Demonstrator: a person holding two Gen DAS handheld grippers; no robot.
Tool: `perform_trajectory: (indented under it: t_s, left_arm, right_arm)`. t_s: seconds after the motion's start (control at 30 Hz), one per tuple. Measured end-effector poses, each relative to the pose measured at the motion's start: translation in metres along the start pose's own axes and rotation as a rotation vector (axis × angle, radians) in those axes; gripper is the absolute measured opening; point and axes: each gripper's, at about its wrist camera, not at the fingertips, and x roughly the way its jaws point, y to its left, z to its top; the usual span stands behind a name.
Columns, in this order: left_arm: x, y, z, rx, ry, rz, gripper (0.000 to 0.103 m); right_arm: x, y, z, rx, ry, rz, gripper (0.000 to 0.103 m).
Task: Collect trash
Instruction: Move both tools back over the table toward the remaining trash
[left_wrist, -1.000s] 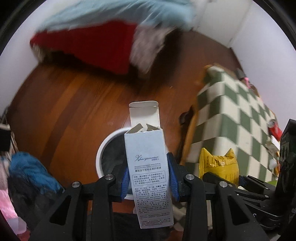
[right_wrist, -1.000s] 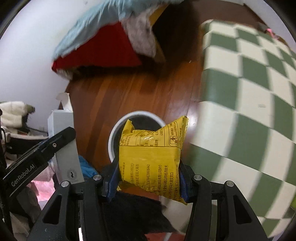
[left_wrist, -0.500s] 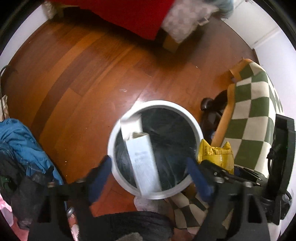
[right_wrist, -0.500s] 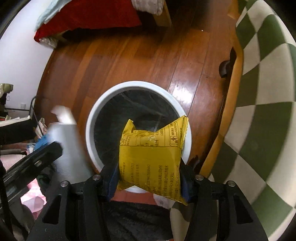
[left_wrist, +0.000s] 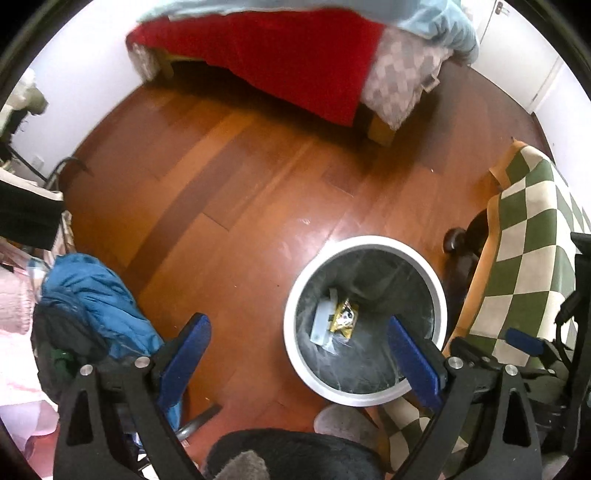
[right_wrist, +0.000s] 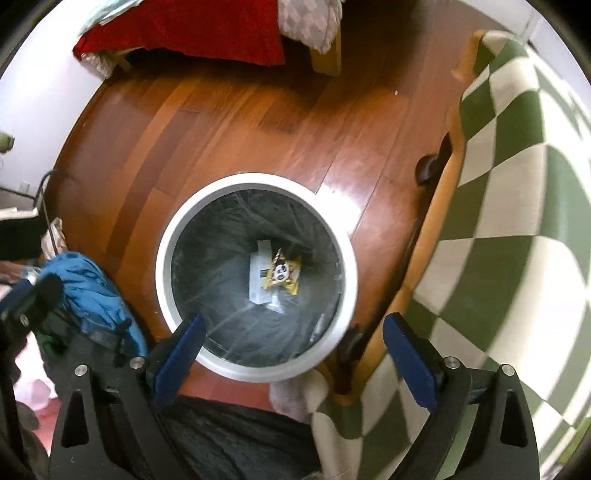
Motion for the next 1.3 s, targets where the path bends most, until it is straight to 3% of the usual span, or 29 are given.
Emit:
perform_trajectory:
  t_s: [0.13,0.47,0.93,1.1,1.3]
  left_arm:
    - [-0.022,-0.001,-0.006,0.007,-0.034,0.014,0.097]
    - [-0.083,-0.01,-0.024,0.015,-0.105,0.003,0.097]
    - [-0.193,-0.043,-0.054,0.029,-0.246,-0.032,0.097]
    - [-0.217,-0.087,-0.063,0.088,-0.281,-0.086,0.097]
    - [-0.197,-0.174,-0.079,0.224,-0.253,-0.162,0.101]
  right_arm:
    - [-0.026,0.002,-0.009,-0.032,-0.033,-0.028,0.098]
    - [-0.103,-0.008,-0.037,-0.041,-0.126,0.018,0.098]
    - [-0.238,-0.04,-0.098,-0.031,-0.304,0.182,0.098]
    - [-0.281,-0.093,-0.131,0.082,-0.348,0.259,0.098]
    - [-0.305,-0.207,-0.192,0.3,-0.386,0.179,0.098]
